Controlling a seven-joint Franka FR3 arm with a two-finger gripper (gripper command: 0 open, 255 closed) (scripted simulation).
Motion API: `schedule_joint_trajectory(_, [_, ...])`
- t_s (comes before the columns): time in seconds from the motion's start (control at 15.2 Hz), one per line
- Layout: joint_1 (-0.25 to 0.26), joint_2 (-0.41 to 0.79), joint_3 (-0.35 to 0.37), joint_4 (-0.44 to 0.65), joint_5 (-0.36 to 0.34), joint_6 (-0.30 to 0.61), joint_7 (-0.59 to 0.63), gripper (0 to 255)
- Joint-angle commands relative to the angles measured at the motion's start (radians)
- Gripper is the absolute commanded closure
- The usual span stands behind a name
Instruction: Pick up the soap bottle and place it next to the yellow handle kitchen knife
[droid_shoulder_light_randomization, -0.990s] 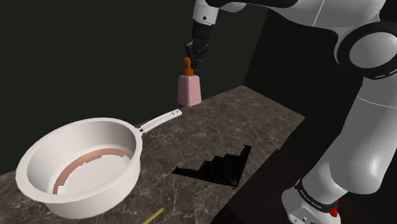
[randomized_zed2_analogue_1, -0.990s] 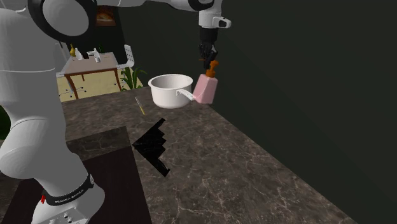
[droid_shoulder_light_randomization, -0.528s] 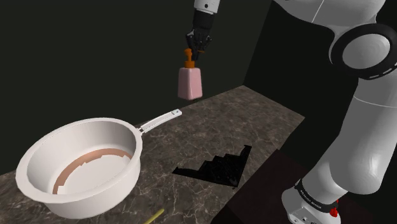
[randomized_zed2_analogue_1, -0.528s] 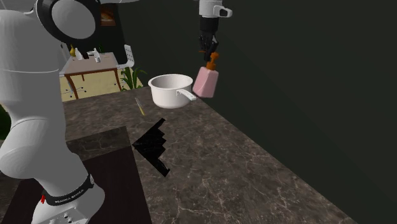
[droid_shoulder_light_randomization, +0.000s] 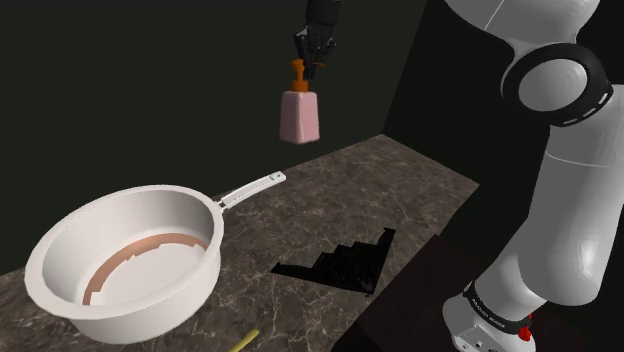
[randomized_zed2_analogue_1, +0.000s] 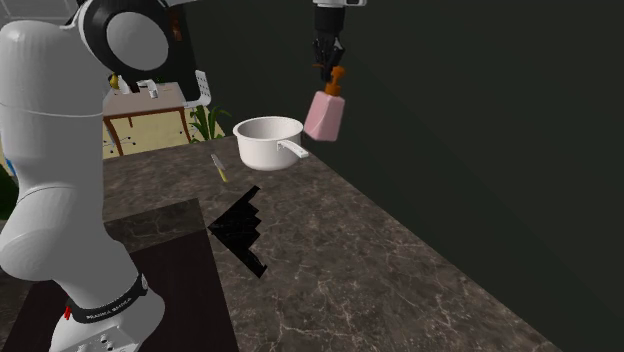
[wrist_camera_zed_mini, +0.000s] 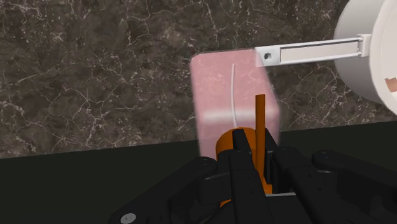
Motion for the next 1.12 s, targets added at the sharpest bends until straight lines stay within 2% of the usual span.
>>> schedule_joint_trajectory(0.0, [0.003,0.020,0.001,0.051,-0.002,-0.032,0.004,255])
schedule_joint_trajectory(0.2, [0.028,-0.102,0.016,-0.130,0.006,0.032,0.047,255])
schedule_joint_trajectory(0.46, [0.064,-0.226,0.042,-0.300,0.017,0.085,0.110,255])
schedule_joint_trajectory(1.06, [0.146,-0.419,0.123,-0.537,0.047,0.147,0.272,255])
